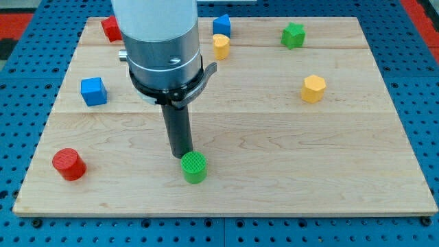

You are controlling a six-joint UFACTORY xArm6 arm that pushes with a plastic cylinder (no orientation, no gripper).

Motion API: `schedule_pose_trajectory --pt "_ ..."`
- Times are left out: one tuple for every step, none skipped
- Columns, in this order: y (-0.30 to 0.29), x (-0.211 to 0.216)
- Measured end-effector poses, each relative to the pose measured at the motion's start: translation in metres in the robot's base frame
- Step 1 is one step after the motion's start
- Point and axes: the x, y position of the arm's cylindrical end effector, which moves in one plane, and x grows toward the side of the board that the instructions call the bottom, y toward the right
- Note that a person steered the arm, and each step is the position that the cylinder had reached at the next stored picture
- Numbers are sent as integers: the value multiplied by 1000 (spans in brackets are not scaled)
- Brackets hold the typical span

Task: Separate the yellow heart from the blue triangle

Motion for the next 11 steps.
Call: schedule_pose_trajectory --pt "16 -8" --pt "58 -91" --pt "84 -164" --pt "109 -195" --pt "109 -199" --pt "129 -233" --pt "118 -265" --pt "79 -271" --pt "22 -248" --pt "-12 -217" --pt "-14 -188"
